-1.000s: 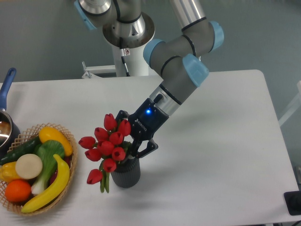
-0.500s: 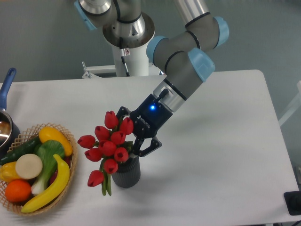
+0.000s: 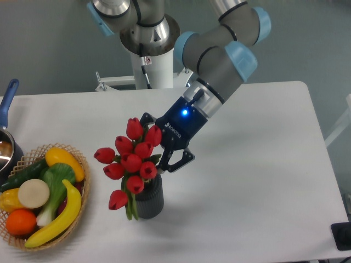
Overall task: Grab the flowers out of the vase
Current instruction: 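Lift the gripped tulips up and out of the grey vase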
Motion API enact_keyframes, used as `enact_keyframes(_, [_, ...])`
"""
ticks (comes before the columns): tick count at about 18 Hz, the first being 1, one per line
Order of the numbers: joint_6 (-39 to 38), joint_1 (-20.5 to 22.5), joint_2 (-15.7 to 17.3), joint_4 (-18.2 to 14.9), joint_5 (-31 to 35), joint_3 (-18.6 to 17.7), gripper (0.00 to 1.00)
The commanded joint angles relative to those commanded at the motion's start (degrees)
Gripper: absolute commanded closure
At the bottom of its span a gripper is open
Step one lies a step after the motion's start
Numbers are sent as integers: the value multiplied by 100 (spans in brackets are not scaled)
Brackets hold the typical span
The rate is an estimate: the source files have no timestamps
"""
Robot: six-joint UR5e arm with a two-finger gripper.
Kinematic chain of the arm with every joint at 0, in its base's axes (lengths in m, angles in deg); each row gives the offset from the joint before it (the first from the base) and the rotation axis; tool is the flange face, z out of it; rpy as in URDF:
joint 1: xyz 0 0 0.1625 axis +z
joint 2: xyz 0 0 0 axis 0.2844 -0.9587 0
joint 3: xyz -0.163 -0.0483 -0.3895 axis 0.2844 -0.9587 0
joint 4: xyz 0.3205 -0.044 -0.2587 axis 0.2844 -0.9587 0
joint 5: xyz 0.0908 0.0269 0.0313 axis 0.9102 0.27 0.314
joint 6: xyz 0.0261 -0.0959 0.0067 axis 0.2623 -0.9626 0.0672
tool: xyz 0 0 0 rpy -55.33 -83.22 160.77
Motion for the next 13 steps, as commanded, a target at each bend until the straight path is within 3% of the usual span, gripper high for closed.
enact_keyframes(8, [-685,141,158,0,-255,272,43])
enact_keyframes(13, [-958,290,159,0,-781,378,44])
